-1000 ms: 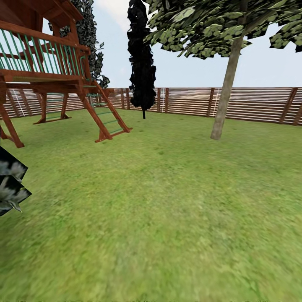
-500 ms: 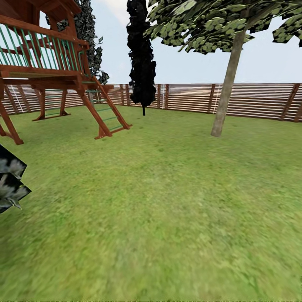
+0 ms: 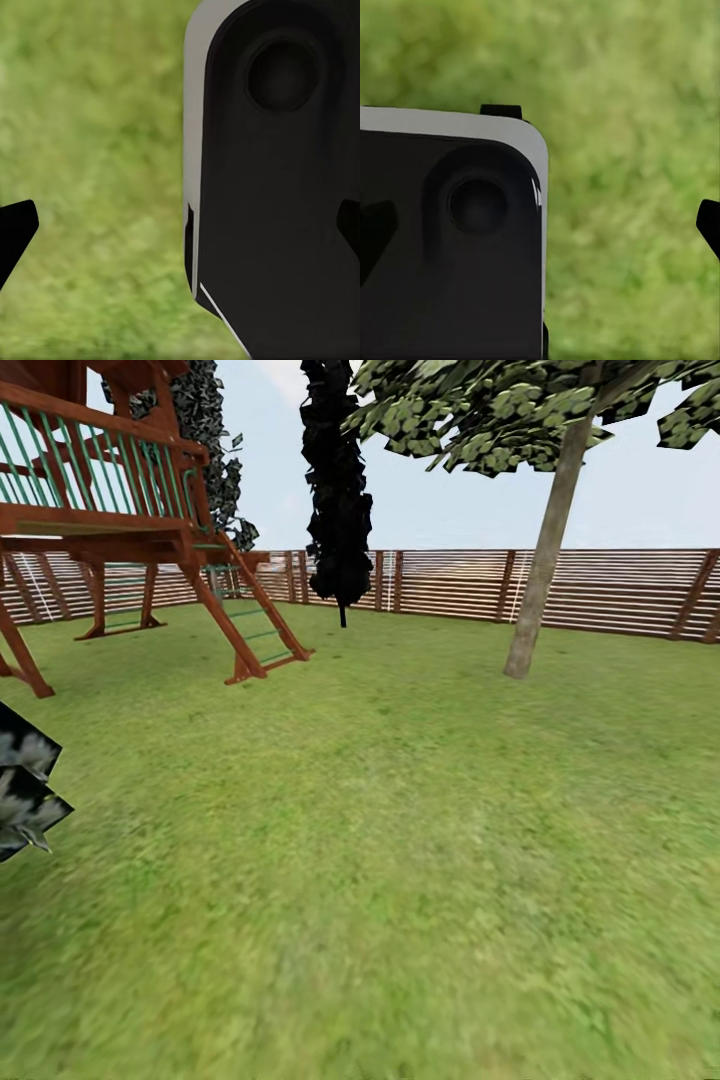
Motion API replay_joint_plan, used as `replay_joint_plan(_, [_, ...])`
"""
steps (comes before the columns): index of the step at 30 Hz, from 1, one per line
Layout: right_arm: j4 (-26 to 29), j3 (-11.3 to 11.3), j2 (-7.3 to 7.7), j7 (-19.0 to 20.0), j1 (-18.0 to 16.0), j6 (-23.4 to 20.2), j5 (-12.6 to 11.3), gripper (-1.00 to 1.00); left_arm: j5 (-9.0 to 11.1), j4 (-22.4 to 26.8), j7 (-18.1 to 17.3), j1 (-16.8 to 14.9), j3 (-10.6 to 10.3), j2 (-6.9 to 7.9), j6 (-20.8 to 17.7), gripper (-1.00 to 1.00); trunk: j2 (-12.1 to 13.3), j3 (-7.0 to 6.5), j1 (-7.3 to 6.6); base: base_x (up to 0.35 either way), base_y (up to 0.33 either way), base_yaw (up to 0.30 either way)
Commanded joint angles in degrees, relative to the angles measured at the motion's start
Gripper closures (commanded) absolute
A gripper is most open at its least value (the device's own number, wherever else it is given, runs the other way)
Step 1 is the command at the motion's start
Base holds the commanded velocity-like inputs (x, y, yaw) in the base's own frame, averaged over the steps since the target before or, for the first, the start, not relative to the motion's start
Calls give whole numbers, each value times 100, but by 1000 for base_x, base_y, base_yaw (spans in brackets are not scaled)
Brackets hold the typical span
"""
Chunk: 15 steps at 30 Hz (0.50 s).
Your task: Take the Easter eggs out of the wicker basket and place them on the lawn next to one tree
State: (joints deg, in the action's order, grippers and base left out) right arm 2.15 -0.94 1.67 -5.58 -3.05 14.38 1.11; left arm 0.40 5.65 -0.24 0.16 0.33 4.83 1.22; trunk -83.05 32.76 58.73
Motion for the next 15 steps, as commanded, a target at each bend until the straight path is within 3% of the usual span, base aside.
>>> replay_joint_plan(1, [-5, -11, 0, -21, -3, 17, 12, -100, 4, 6, -3, 2, 3, 0, 10, -100, -2, 14, 0, 0, 0, 0])
replay_joint_plan(15, [-9, -3, 0, -36, -2, 3, -4, -100, 4, 6, -3, 2, 1, 0, 10, -100, -2, 71, 0, 0, 0, 0])
